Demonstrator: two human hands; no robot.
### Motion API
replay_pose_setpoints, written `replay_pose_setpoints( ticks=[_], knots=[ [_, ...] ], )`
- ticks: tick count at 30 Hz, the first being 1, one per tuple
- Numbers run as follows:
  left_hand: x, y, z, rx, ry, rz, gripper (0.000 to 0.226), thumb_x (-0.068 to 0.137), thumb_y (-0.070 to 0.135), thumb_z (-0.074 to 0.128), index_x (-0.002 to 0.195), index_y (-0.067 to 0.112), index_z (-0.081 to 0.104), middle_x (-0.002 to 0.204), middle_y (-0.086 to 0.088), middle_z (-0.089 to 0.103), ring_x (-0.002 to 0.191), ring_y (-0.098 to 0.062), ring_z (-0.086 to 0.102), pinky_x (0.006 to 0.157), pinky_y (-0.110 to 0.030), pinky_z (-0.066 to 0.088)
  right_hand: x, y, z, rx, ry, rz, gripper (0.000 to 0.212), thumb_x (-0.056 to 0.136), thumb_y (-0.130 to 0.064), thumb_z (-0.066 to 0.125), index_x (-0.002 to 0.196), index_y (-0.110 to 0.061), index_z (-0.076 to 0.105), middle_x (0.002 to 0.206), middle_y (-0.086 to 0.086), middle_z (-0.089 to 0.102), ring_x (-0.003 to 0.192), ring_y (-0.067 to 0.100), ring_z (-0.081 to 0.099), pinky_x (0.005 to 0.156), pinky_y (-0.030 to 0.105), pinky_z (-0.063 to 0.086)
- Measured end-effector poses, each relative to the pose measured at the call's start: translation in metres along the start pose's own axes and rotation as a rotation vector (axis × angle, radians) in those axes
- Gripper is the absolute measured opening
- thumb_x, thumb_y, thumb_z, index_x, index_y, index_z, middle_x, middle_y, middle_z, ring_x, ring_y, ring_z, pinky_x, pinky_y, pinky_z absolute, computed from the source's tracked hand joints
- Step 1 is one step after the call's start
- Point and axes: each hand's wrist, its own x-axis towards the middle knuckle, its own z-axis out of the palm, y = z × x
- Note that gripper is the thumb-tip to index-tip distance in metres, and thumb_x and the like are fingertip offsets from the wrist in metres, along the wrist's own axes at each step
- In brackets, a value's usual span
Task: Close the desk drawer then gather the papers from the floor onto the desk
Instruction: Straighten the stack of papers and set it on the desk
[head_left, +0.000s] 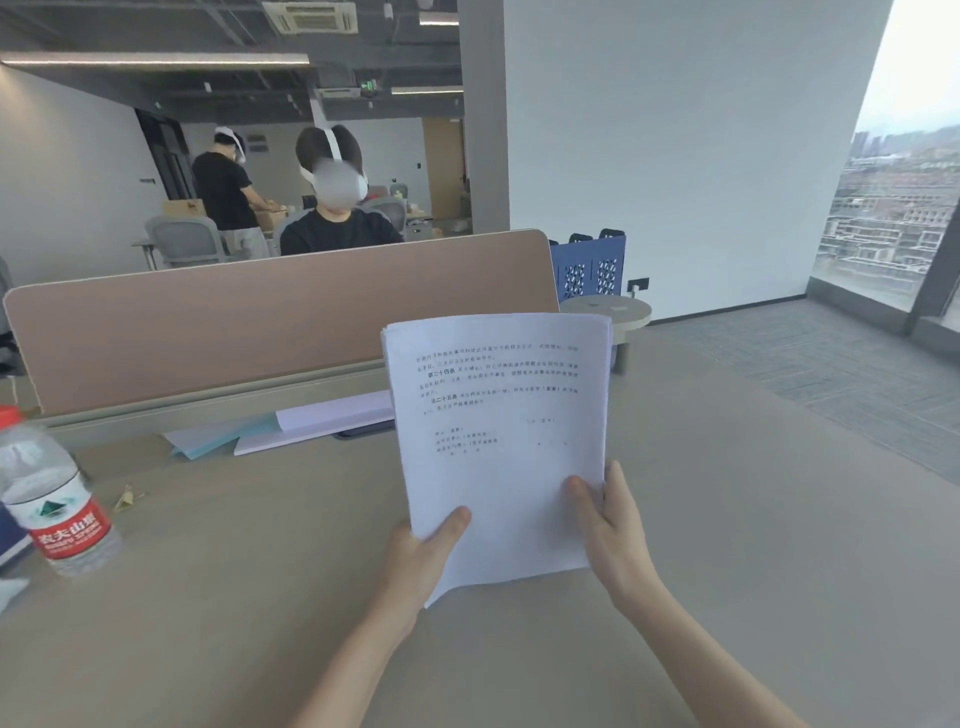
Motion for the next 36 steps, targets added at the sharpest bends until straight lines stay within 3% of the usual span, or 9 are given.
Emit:
replay_pose_setpoints(
  ticks=[3, 12, 15, 18, 23, 24, 25, 28, 36],
  knots=[
    [0.008, -0.001, 0.017, 0.04, -0.068, -0.04, 0.011, 0.087, 0.038, 0.067, 0.091, 0.031, 0.073, 0.093, 0.018, 0.078, 0.095, -0.007, 0.072, 0.088, -0.033, 0.056, 0.017, 0.005, -0.017, -0.047, 0.078, 0.052, 0.012, 0.099, -0.019, 0.053, 0.088, -0.013, 0.051, 0.066, -0.021, 0.054, 0.065, 0.005, 0.048, 0.062, 0.029, 0.034],
    [0.036, -0.01, 0.107, -0.071, -0.12, -0.212, 0.047, 0.086, 0.053, 0.057, 0.123, 0.025, 0.058, 0.121, 0.006, 0.066, 0.112, -0.016, 0.062, 0.097, -0.042, 0.048, 0.071, 0.03, -0.103, -0.161, 0.033, 0.288, 0.036, 0.088, 0.004, 0.041, 0.1, -0.008, 0.072, 0.106, 0.018, 0.074, 0.079, 0.02, 0.063, 0.073, 0.032, 0.048],
    [0.044, -0.007, 0.141, -0.026, -0.044, -0.129, 0.029, 0.089, 0.038, 0.053, 0.114, 0.026, 0.06, 0.113, 0.003, 0.068, 0.105, -0.021, 0.064, 0.097, -0.045, 0.05, 0.093, 0.042, -0.128, -0.189, 0.098, 0.358, 0.031, 0.085, 0.002, 0.048, 0.097, -0.008, 0.075, 0.104, 0.02, 0.075, 0.075, 0.022, 0.065, 0.07, 0.031, 0.049],
    [0.053, -0.001, 0.173, 0.057, -0.005, -0.02, 0.013, 0.087, 0.019, 0.048, 0.09, 0.028, 0.056, 0.09, -0.004, 0.067, 0.079, -0.024, 0.065, 0.069, -0.035, 0.051, 0.114, 0.051, -0.151, -0.22, 0.132, 0.404, 0.029, 0.08, -0.001, 0.052, 0.087, -0.012, 0.078, 0.099, 0.019, 0.077, 0.076, 0.03, 0.07, 0.07, 0.032, 0.05],
    [0.085, -0.006, 0.215, 0.208, -0.067, 0.05, 0.059, 0.083, 0.01, 0.043, 0.137, 0.03, 0.035, 0.095, 0.0, 0.067, 0.075, -0.021, 0.062, 0.064, -0.032, 0.044, 0.152, 0.069, -0.188, -0.325, 0.203, 0.449, 0.033, 0.069, -0.006, 0.051, 0.091, -0.007, 0.075, 0.093, 0.023, 0.075, 0.087, 0.04, 0.073, 0.071, 0.035, 0.055],
    [0.091, -0.008, 0.222, 0.288, -0.117, 0.064, 0.059, 0.083, 0.011, 0.043, 0.138, 0.032, 0.036, 0.087, 0.001, 0.064, 0.07, -0.019, 0.058, 0.06, -0.031, 0.041, 0.16, 0.072, -0.195, -0.36, 0.224, 0.446, 0.036, 0.067, -0.008, 0.051, 0.096, 0.0, 0.071, 0.09, 0.027, 0.071, 0.086, 0.04, 0.072, 0.091, 0.052, 0.053],
    [0.097, -0.009, 0.228, 0.39, -0.17, 0.087, 0.057, 0.084, 0.012, 0.044, 0.137, 0.032, 0.039, 0.078, 0.002, 0.059, 0.067, -0.017, 0.056, 0.058, -0.029, 0.039, 0.167, 0.074, -0.2, -0.396, 0.246, 0.431, 0.038, 0.069, -0.008, 0.052, 0.1, 0.005, 0.067, 0.091, 0.028, 0.07, 0.086, 0.039, 0.071, 0.064, 0.03, 0.039],
    [0.113, -0.005, 0.244, 0.673, -0.251, 0.208, 0.045, 0.088, 0.019, 0.044, 0.131, 0.028, 0.05, 0.076, 0.003, 0.058, 0.079, -0.018, 0.061, 0.064, -0.03, 0.047, 0.187, 0.076, -0.211, -0.493, 0.309, 0.365, 0.032, 0.077, -0.005, 0.054, 0.103, 0.009, 0.066, 0.111, 0.029, 0.067, 0.107, 0.042, 0.063, 0.088, 0.049, 0.054],
    [0.16, -0.016, 0.287, 0.966, -0.204, 0.423, 0.036, 0.092, 0.026, 0.041, 0.126, 0.017, 0.05, 0.115, -0.001, 0.065, 0.109, -0.024, 0.058, 0.075, -0.036, 0.05, 0.242, 0.088, -0.228, -0.633, 0.291, 0.343, 0.033, 0.075, -0.004, 0.047, 0.095, 0.005, 0.071, 0.102, 0.028, 0.071, 0.102, 0.042, 0.065, 0.073, 0.04, 0.056]
  ],
)
